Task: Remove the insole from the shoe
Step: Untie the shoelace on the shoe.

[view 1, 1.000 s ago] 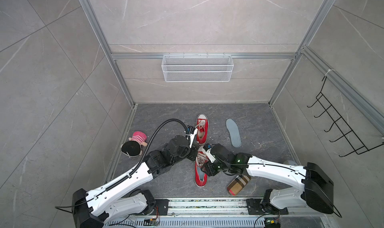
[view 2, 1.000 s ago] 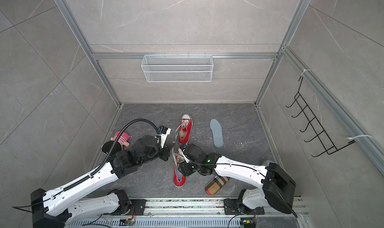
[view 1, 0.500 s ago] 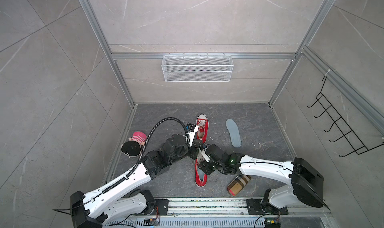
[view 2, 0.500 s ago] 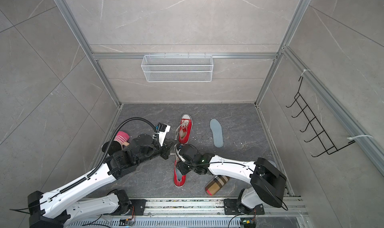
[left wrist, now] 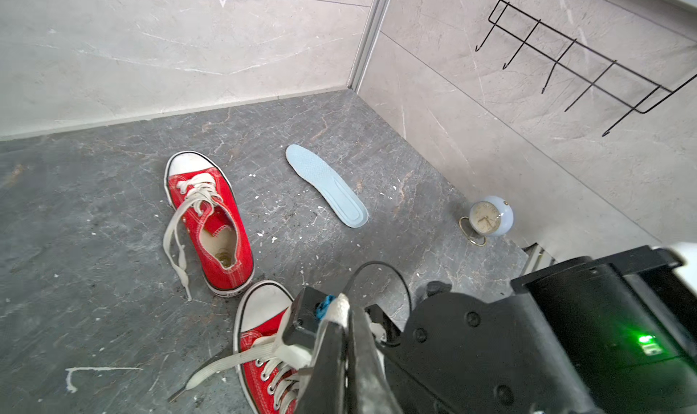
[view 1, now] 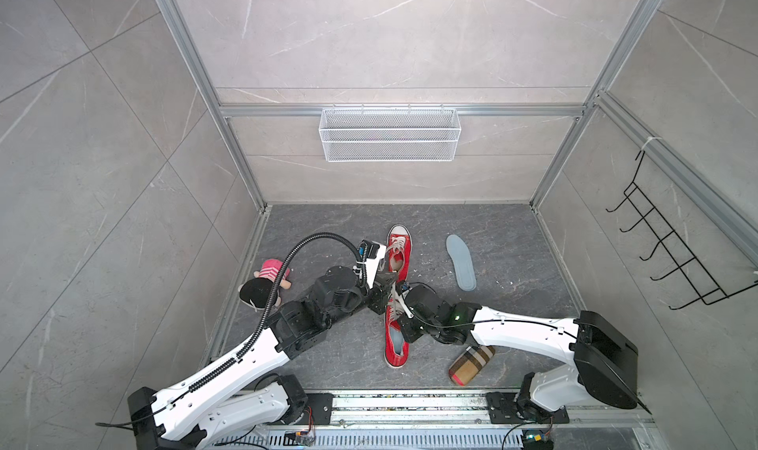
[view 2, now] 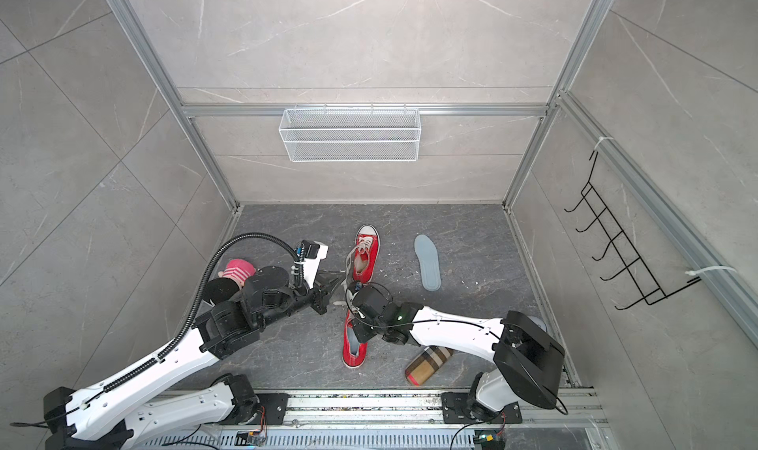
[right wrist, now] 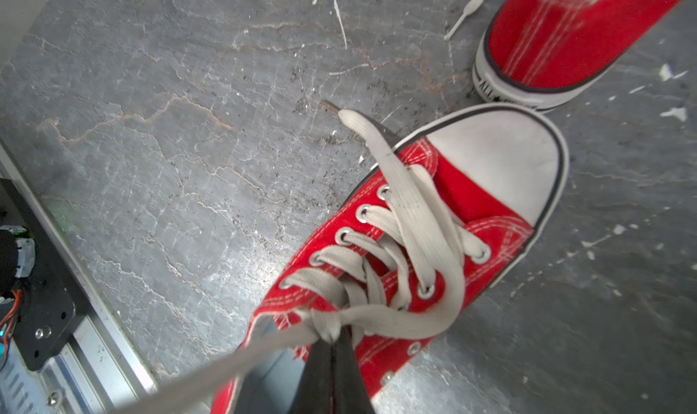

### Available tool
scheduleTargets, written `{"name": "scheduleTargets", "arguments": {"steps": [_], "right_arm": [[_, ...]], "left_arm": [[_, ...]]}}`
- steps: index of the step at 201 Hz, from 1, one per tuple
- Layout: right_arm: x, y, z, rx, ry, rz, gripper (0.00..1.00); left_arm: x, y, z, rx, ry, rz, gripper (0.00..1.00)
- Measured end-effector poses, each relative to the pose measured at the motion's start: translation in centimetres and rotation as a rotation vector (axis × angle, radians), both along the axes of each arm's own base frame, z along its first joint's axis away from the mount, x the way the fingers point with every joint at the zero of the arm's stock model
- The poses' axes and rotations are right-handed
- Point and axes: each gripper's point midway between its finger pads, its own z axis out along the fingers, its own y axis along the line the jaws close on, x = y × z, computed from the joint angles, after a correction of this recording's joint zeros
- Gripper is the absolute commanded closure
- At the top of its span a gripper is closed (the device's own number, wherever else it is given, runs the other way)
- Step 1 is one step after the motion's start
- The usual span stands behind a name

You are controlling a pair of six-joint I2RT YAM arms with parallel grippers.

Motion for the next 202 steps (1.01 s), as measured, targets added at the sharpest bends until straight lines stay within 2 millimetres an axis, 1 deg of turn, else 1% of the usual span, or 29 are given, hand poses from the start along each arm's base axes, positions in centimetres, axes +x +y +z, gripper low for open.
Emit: {"name": "scheduleTargets", "arguments": {"steps": [3, 4, 16, 33, 50, 60, 86, 106, 127, 144, 155, 186, 202], "right_arm": [[0.0, 0.0, 0.2, 0.003, -0.003, -0.001, 1.00], [0.0, -0.1, 0.2, 0.004, -0.004, -0.003, 1.00], [0.2, -0.3, 0.7, 0.010, -0.013, -0.010, 1.00], [0.3, -0.7, 1.0, 0.016, -0.019, -0.022, 1.00], [0.2, -1.2, 1.1, 0.019, -0.016, -0.033, 1.00], [0.2, -1.4, 1.2, 0.022, -0.009, -0.044, 1.00], [0.7, -1.9, 1.3, 0.036, 0.006, -0.084, 1.00], [0.8, -2.3, 1.5, 0.055, 0.021, -0.107, 1.00], [0.7, -2.3, 1.9, 0.078, 0.036, -0.113, 1.00], [0.5, -2.2, 2.1, 0.091, 0.046, -0.113, 1.00], [0.4, -2.2, 2.1, 0.094, 0.050, -0.114, 1.00], [0.2, -2.3, 1.9, 0.095, 0.059, -0.111, 1.00], [0.1, -2.3, 1.8, 0.095, 0.066, -0.107, 1.00]], "left_arm": [[0.0, 0.2, -0.1, 0.005, 0.002, 0.004, 0.56], [0.0, 0.2, -0.1, 0.006, 0.001, 0.006, 0.56], [-0.1, 1.0, -0.7, 0.033, 0.011, 0.030, 0.41], [-0.4, 2.4, -2.1, 0.076, 0.038, 0.062, 0.30], [-1.1, 3.7, -4.7, 0.124, 0.097, 0.087, 0.20], [-1.6, 4.5, -6.7, 0.158, 0.143, 0.097, 0.15], [-3.0, 6.0, -12.2, 0.257, 0.271, 0.117, 0.14], [-3.8, 6.2, -15.0, 0.305, 0.342, 0.100, 0.13], [-4.3, 5.6, -17.4, 0.343, 0.404, 0.069, 0.04], [-4.2, 4.7, -18.6, 0.348, 0.427, 0.050, 0.01], [-4.1, 4.1, -19.2, 0.344, 0.432, 0.038, 0.00], [-3.3, 2.2, -19.4, 0.307, 0.421, 0.009, 0.01], [-2.8, 1.5, -20.0, 0.314, 0.423, 0.001, 0.02]]}}
